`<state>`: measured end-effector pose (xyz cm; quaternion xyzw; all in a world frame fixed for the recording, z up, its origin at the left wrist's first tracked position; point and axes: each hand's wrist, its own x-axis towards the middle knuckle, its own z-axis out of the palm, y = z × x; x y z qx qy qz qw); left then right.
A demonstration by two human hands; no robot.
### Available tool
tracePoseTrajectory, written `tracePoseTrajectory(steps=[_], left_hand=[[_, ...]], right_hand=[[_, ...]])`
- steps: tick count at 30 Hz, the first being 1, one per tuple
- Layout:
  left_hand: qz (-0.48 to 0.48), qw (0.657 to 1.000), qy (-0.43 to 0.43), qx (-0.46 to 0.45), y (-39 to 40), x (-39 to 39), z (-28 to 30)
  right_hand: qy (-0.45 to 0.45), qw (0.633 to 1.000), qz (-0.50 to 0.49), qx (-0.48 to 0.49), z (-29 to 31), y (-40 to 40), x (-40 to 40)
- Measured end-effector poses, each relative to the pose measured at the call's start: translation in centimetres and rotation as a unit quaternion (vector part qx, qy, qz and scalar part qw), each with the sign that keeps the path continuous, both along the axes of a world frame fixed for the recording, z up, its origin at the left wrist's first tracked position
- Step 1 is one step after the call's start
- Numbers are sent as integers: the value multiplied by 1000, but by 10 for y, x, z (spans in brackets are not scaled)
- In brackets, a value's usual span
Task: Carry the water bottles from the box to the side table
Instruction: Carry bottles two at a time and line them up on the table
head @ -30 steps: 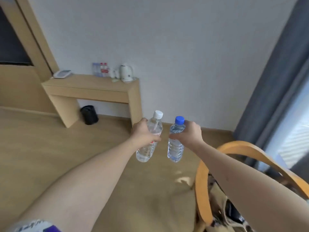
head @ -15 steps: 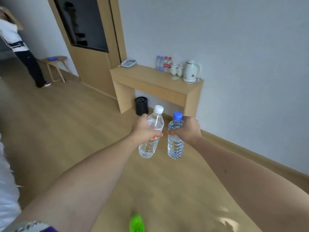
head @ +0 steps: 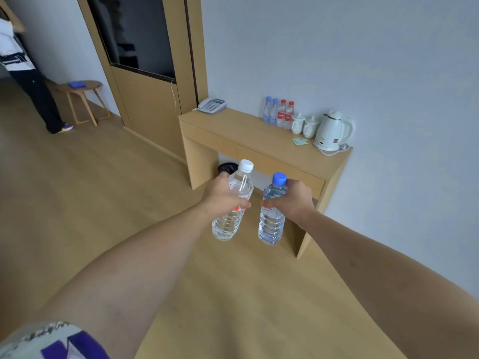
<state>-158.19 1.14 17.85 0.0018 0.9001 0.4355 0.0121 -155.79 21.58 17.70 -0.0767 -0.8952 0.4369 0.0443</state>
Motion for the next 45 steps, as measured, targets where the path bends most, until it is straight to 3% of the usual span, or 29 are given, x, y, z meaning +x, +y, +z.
tracePoseTrajectory(steps=[12, 19, 45], left_hand=[[29, 1000, -9, 0, -23, -265, -35], [21, 999, -27, -10, -16, -408, -23], [-147, 986, -68, -47, -29, -891, -50]], right_hand=[[-19, 999, 35, 9, -44, -29, -281], [-42, 998, 36, 14, -31, -26, -435], [-83, 990, -111, 22, -59, -57, -840]])
